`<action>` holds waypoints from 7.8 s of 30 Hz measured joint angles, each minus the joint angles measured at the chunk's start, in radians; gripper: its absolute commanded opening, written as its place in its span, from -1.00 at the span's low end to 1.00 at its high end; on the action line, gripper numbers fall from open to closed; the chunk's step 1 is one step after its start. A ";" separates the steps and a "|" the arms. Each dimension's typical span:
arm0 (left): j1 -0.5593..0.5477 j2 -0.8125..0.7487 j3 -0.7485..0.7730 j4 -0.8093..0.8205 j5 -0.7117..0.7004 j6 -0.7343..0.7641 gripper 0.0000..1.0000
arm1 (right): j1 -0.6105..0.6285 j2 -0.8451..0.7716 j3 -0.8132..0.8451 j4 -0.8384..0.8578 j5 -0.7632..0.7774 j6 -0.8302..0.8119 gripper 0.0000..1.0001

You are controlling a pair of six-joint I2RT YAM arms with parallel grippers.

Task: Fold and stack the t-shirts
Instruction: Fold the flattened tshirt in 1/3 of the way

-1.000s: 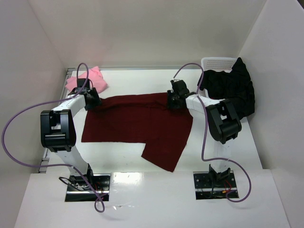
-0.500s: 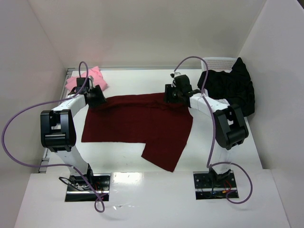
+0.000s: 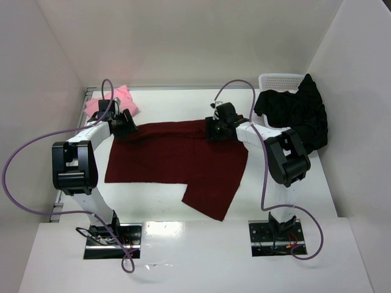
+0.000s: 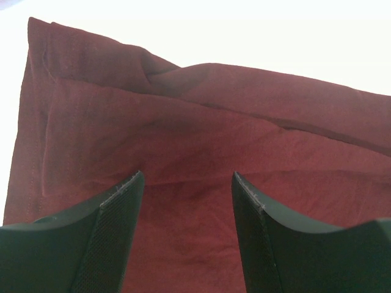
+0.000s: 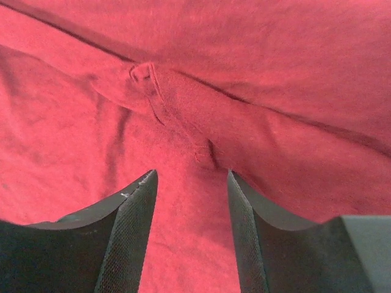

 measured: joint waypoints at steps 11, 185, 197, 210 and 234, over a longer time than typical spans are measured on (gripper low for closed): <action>0.000 0.000 0.000 -0.005 0.000 0.005 0.35 | 0.027 0.066 0.014 -0.003 0.049 -0.007 0.09; 0.135 -0.039 -0.040 -0.243 -0.142 0.010 0.28 | 0.016 -0.264 -0.121 -0.172 0.134 0.171 0.39; 0.135 -0.025 0.084 -0.127 -0.097 -0.003 0.04 | 0.016 -0.264 -0.121 -0.172 0.130 0.170 0.39; 0.137 0.173 0.095 -0.091 -0.011 0.009 -0.51 | 0.016 -0.264 -0.121 -0.172 0.130 0.171 0.39; 0.137 -0.019 -0.016 -0.380 0.011 0.159 -0.39 | 0.016 -0.264 -0.151 -0.141 0.116 0.185 0.39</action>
